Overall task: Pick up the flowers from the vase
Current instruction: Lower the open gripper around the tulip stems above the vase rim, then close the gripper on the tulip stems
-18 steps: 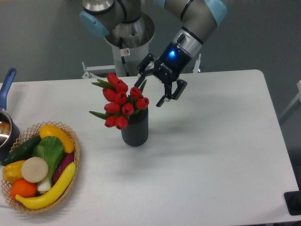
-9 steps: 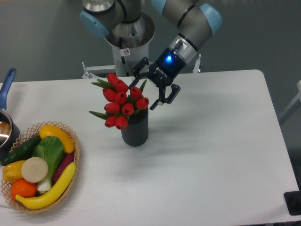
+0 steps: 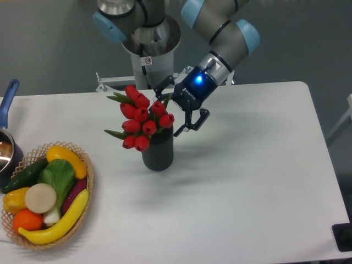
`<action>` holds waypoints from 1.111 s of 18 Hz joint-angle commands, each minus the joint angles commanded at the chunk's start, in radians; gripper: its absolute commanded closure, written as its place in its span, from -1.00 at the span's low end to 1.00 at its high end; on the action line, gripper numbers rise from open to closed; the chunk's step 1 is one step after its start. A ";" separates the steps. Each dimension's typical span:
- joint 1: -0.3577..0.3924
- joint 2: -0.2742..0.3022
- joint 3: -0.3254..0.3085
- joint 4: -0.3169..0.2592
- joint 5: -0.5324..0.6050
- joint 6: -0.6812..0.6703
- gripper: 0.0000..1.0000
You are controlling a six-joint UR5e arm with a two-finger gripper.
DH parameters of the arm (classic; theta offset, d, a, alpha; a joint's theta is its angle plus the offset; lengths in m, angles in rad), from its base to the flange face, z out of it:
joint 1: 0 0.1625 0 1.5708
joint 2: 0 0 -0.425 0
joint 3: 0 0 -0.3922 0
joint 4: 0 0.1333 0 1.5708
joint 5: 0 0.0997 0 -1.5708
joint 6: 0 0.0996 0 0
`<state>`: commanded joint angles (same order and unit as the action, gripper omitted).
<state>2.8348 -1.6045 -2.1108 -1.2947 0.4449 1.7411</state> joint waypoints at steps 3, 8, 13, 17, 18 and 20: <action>-0.003 0.000 0.011 0.005 -0.006 0.005 -1.00; 0.012 0.031 0.006 0.002 0.000 0.006 -1.00; 0.014 0.057 0.020 -0.006 0.001 -0.021 -1.00; 0.015 0.044 0.020 0.002 0.001 -0.020 -1.00; 0.014 0.044 0.014 0.000 0.001 -0.020 -1.00; 0.012 0.048 -0.009 0.002 0.001 -0.008 -1.00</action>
<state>2.8471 -1.5570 -2.1199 -1.2932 0.4464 1.7333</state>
